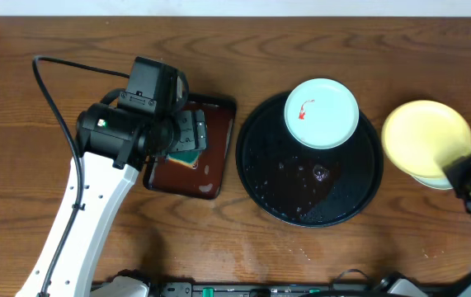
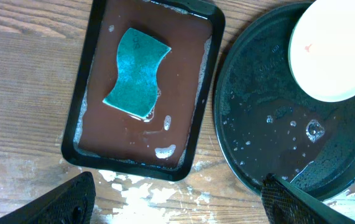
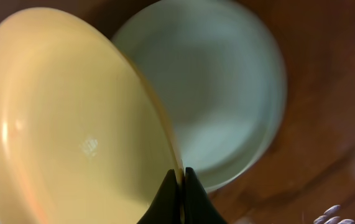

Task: Clean dirty plates on tray and stack at the side
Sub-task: 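Carry yellow plate right and stack it on the green plate, then grasp stained green plate rim with right gripper and drag it to tray center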

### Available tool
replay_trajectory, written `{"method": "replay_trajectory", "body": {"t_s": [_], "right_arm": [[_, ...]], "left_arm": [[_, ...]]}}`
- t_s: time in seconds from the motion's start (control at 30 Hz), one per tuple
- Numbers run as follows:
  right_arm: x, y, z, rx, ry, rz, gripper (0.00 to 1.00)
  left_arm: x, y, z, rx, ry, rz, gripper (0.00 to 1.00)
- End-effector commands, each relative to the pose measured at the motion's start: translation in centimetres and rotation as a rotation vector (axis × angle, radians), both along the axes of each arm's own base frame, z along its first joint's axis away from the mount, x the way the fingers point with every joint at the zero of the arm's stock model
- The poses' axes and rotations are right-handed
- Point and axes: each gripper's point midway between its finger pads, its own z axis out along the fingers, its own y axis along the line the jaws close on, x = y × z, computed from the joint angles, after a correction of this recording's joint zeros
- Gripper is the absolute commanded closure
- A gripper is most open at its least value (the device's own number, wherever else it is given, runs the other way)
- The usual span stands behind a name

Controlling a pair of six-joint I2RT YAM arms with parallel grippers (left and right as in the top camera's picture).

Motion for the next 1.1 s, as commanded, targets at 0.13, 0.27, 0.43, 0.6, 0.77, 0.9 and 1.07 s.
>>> {"method": "replay_trajectory", "body": {"t_s": [0.13, 0.27, 0.43, 0.6, 0.77, 0.9, 1.07], "right_arm": [[-0.6, -3.9, -4.0, 0.042, 0.047, -0.123, 0.96], [2.3, -1.6, -1.8, 0.058, -0.077, 0.061, 0.58], [6.5, 4.4, 4.3, 0.008, -0.260, 0.361, 0.63], [8.5, 12.4, 7.5, -0.176, -0.309, 0.694, 0.59], [9.8, 16.6, 4.7, -0.418, -0.150, 0.868, 0.48], [11.4, 17.8, 0.6, -0.462, -0.056, 0.913, 0.46], [12.7, 18.0, -4.7, -0.385, 0.002, 0.892, 0.51]], "left_arm": [[0.0, 0.0, 0.1, 0.002, -0.003, -0.009, 0.14], [0.0, 0.0, 0.1, 0.002, -0.003, -0.009, 0.14], [0.0, 0.0, 0.1, 0.001, -0.003, -0.009, 0.14], [0.0, 0.0, 0.1, 0.002, -0.003, -0.009, 0.14], [0.0, 0.0, 0.1, 0.002, -0.003, -0.009, 0.14], [0.0, 0.0, 0.1, 0.002, -0.003, -0.009, 0.14], [0.0, 0.0, 0.1, 0.002, -0.003, -0.009, 0.14]]}}
